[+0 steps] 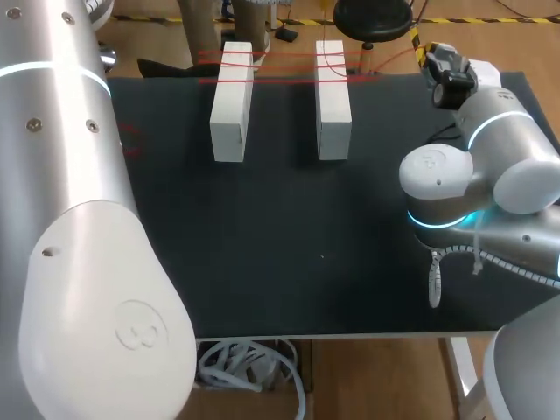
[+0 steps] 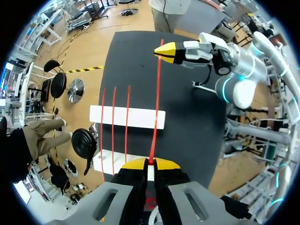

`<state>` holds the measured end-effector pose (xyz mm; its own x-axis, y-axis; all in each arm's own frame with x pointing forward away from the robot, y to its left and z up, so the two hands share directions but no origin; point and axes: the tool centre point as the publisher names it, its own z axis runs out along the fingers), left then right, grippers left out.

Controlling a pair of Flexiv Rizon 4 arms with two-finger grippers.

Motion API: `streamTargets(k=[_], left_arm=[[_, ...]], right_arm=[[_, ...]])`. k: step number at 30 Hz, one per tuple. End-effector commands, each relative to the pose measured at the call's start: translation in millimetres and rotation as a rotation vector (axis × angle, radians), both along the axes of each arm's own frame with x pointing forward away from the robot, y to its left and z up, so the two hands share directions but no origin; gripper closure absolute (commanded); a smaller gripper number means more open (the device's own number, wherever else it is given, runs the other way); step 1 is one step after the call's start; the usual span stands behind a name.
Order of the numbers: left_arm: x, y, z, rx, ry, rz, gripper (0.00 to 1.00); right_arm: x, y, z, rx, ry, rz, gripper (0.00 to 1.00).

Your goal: Grab the tape and strap the tape.

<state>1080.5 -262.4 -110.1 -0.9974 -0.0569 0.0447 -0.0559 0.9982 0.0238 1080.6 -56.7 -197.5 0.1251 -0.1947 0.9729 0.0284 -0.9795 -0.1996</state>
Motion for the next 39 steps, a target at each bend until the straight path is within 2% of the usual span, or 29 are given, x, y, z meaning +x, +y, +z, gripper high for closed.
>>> streamTargets(k=[1, 18, 23, 25, 26, 27, 30, 33, 39], left_arm=[[1.9, -2, 1.1, 0.005, 0.001, -0.007, 1.00], [1.9, -2, 1.1, 0.005, 0.001, -0.007, 1.00], [1.9, -2, 1.1, 0.005, 0.001, -0.007, 1.00], [1.9, -2, 1.1, 0.005, 0.001, -0.007, 1.00], [1.9, -2, 1.1, 0.005, 0.001, -0.007, 1.00], [1.9, -2, 1.1, 0.005, 0.001, -0.007, 1.00], [1.9, -2, 1.1, 0.005, 0.001, -0.007, 1.00], [1.9, -2, 1.1, 0.005, 0.001, -0.007, 1.00], [1.9, -2, 1.1, 0.005, 0.001, -0.007, 1.00]], right_arm=[[0.8, 0, 1, -0.001, 0.003, 0.001, 1.00], [0.8, 0, 1, -0.001, 0.003, 0.001, 1.00], [0.6, -1, 2, -0.193, 0.044, -0.045, 1.00], [1.5, -1, 4, -0.329, 0.061, -0.035, 1.00], [1.8, 1, 6, -0.348, 0.040, -0.030, 1.00], [2.1, 2, 7, -0.410, 0.044, -0.027, 1.00], [3.6, 6, 13, -0.472, 0.022, -0.014, 1.00], [3.6, 11, 16, -0.647, 0.005, 0.017, 1.00], [-0.9, 18, 18, -0.925, -0.004, 0.052, 1.00]])
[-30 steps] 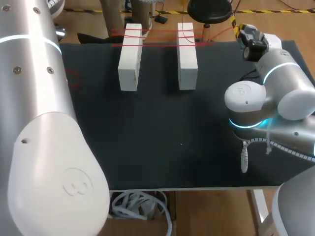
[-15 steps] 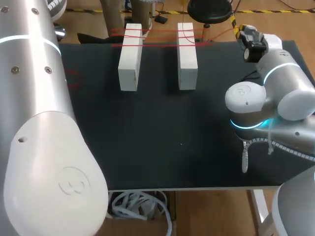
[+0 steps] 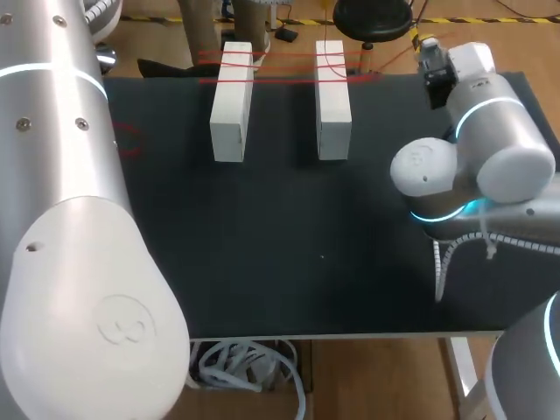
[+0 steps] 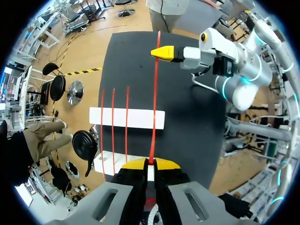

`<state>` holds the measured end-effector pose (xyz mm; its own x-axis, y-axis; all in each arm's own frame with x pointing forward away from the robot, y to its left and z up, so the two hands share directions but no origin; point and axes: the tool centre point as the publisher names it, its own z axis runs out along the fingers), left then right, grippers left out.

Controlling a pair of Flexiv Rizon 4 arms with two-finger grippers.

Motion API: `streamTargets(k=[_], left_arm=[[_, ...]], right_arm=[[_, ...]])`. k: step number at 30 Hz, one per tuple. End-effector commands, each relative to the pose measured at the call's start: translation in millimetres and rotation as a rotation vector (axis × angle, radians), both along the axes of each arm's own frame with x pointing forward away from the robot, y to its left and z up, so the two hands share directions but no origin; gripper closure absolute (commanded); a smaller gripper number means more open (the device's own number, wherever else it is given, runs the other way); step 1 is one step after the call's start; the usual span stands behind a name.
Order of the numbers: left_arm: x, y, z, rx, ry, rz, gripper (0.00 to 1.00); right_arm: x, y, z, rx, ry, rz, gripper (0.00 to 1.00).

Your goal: Grab the tape and strap the tape.

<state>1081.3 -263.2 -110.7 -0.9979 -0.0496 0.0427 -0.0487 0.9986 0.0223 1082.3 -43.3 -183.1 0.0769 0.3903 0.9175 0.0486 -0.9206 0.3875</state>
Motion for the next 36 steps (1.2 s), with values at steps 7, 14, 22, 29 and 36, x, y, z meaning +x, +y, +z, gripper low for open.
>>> streamTargets(k=[7, 14, 22, 29, 36], left_arm=[[1.1, -2, 1.7, 0.006, 0.003, 0.001, 1.00], [1.1, -2, 1.7, 0.006, 0.003, 0.001, 1.00], [1.1, -2, 1.7, 0.006, 0.003, 0.001, 1.00], [1.1, -2, 1.7, 0.006, 0.003, 0.001, 1.00], [1.1, -2, 1.7, 0.006, 0.003, 0.001, 1.00]], right_arm=[[-3.6, -2, -2, -0.541, 0.062, 0.023, 1.00], [0.0, -12, -5, -0.683, 0.087, 0.024, 1.00], [6.8, -32, -7, -0.908, 0.088, -0.034, 1.00], [9.1, -31, -8, -0.993, 0.048, -0.029, 1.00], [9.1, -31, -8, -0.993, 0.048, -0.029, 1.00]])
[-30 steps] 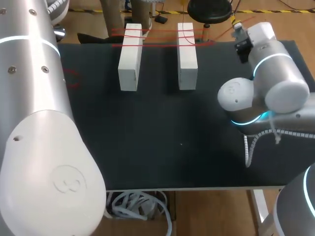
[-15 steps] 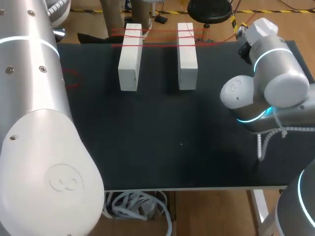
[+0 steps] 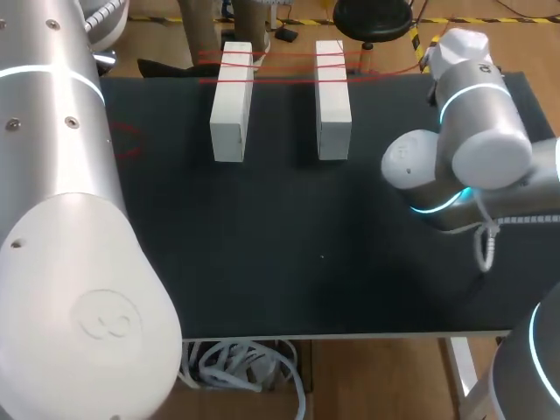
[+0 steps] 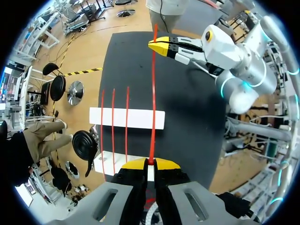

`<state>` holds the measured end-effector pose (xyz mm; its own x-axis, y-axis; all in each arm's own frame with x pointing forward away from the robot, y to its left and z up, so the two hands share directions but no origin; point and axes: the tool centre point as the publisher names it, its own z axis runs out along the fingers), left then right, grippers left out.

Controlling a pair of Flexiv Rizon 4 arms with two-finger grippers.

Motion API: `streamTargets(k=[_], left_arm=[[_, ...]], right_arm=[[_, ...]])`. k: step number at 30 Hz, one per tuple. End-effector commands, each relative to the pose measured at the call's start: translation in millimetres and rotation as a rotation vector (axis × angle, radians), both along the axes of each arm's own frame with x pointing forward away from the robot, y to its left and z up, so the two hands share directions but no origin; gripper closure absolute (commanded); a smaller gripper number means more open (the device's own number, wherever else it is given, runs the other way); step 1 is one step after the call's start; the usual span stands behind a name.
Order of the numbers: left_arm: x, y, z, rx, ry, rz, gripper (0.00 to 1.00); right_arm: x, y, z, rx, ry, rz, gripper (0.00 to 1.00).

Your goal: Grab the tape and strap the tape.

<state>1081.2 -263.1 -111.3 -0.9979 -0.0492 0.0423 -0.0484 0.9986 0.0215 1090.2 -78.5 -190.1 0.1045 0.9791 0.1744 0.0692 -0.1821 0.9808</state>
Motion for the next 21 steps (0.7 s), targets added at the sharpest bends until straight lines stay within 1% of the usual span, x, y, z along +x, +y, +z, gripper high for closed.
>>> streamTargets(k=[1, 9, 10, 11, 12, 13, 14, 15, 16, 18, 19, 20, 21], left_arm=[[1.2, -2, 2.3, 0.007, 0.004, 0.001, 1.00], [1.2, -2, 2.3, 0.007, 0.004, 0.001, 1.00], [1.2, -2, 2.3, 0.007, 0.004, 0.001, 1.00], [1.2, -2, 2.3, 0.007, 0.004, 0.001, 1.00], [1.2, -2, 2.3, 0.007, 0.004, 0.001, 1.00], [1.2, -2, 2.3, 0.007, 0.004, 0.001, 1.00], [1.2, -2, 2.3, 0.007, 0.004, 0.001, 1.00], [1.2, -2, 2.3, 0.007, 0.004, 0.001, 1.00], [1.2, -2, 2.3, 0.007, 0.004, 0.001, 1.00], [1.2, -2, 2.3, 0.007, 0.004, 0.001, 1.00], [1.2, -2, 2.3, 0.007, 0.004, 0.001, 1.00], [1.2, -2, 2.3, 0.007, 0.004, 0.001, 1.00], [1.2, -2, 2.3, 0.007, 0.004, 0.001, 1.00]], right_arm=[[1.1, 4, -1, -0.003, 0.002, -0.022, 1.00], [1.1, 4, -1, -0.003, 0.002, -0.022, 1.00], [1.1, 4, 0, -0.057, 0.004, -0.045, 1.00], [1.9, 4, 3, -0.090, 0.017, -0.038, 1.00], [1.7, 3, 4, -0.166, 0.053, -0.028, 1.00], [2.8, 5, 7, -0.162, 0.034, -0.044, 1.00], [3.1, 4, 9, -0.190, 0.040, -0.051, 1.00], [3.5, 4, 11, -0.241, 0.052, -0.047, 1.00], [4.5, 4, 13, -0.266, 0.048, -0.036, 1.00], [5.5, 6, 14, -0.359, 0.082, -0.006, 1.00], [6.3, 7, 16, -0.341, 0.068, -0.017, 1.00], [6.5, 8, 18, -0.367, 0.078, -0.013, 1.00], [7.6, 8, 19, -0.417, 0.078, -0.003, 1.00]])
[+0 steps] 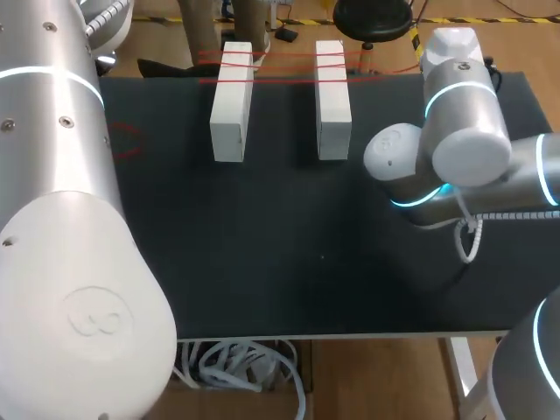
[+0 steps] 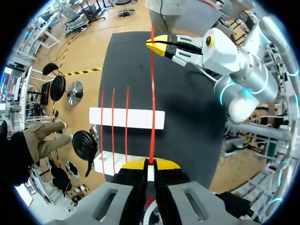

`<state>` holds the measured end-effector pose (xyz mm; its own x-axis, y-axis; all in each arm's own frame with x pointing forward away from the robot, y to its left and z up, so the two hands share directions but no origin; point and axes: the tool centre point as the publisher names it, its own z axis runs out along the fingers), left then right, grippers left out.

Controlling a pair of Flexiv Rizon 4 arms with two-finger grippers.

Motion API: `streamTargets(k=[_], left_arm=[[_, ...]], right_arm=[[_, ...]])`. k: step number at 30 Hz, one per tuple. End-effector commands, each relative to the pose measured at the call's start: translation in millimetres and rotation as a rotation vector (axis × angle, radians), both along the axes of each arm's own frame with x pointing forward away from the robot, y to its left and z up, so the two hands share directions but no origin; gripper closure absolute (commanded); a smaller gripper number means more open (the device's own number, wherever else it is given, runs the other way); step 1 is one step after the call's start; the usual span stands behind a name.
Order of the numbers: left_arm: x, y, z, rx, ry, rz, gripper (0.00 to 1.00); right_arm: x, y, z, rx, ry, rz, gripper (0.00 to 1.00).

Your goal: Grab the tape and strap the tape.

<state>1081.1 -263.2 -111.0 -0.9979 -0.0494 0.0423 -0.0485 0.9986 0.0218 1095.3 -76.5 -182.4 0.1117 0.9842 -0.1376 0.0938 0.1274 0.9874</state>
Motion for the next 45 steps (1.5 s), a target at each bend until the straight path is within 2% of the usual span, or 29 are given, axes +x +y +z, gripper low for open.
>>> streamTargets(k=[1, 2, 3, 4, 9, 14, 20, 24, 26, 27, 29, 32, 33, 34, 36, 39, 45], left_arm=[[1.3, -2, 2.1, 0.007, 0.004, 0.001, 1.00], [1.3, -2, 2.1, 0.007, 0.004, 0.001, 1.00], [1.3, -2, 2.1, 0.007, 0.004, 0.001, 1.00], [1.3, -2, 2.1, 0.007, 0.004, 0.001, 1.00], [1.3, -2, 2.1, 0.007, 0.004, 0.001, 1.00], [1.3, -2, 2.1, 0.007, 0.004, 0.001, 1.00], [1.3, -2, 2.1, 0.007, 0.004, 0.001, 1.00], [1.3, -2, 2.1, 0.007, 0.004, 0.001, 1.00], [1.3, -2, 2.1, 0.007, 0.004, 0.001, 1.00], [1.3, -2, 2.1, 0.007, 0.004, 0.001, 1.00], [1.3, -2, 2.1, 0.007, 0.004, 0.001, 1.00], [1.3, -2, 2.1, 0.007, 0.004, 0.001, 1.00], [1.3, -2, 2.1, 0.007, 0.004, 0.001, 1.00], [1.3, -2, 2.1, 0.007, 0.004, 0.001, 1.00], [1.3, -2, 2.1, 0.007, 0.004, 0.001, 1.00], [1.3, -2, 2.1, 0.007, 0.004, 0.001, 1.00], [1.3, -2, 2.1, 0.007, 0.004, 0.001, 1.00]], right_arm=[[3.0, 8, 13, -0.162, 0.062, 0.008, 1.00], [3.8, 9, 14, -0.185, 0.063, 0.003, 1.00], [4.7, 10, 15, -0.260, 0.097, 0.030, 1.00], [5.4, 12, 16, -0.306, 0.071, 0.047, 1.00], [7.4, 17, 21, -0.638, 0.030, 0.131, 1.00], [7.7, 25, 26, -0.818, 0.009, 0.172, 1.00], [8.6, 28, 27, -0.960, 0.006, 0.190, 1.00], [9.6, 30, 30, -1.018, -0.012, 0.196, 1.00], [9.6, 32, 30, -1.019, -0.014, 0.192, 1.00], [9.6, 32, 31, -1.060, -0.027, 0.189, 1.00], [9.3, 32, 31, -1.057, -0.025, 0.183, 1.00], [7.7, 32, 30, -1.132, -0.009, 0.162, 1.00], [7.4, 30, 29, -1.118, 0.005, 0.155, 1.00], [7.5, 29, 28, -1.103, -0.011, 0.135, 1.00], [7.5, 28, 29, -1.117, -0.017, 0.130, 1.00], [8.3, 26, 32, -1.051, -0.062, 0.100, 1.00], [8.3, 26, 32, -1.051, -0.062, 0.100, 1.00]])
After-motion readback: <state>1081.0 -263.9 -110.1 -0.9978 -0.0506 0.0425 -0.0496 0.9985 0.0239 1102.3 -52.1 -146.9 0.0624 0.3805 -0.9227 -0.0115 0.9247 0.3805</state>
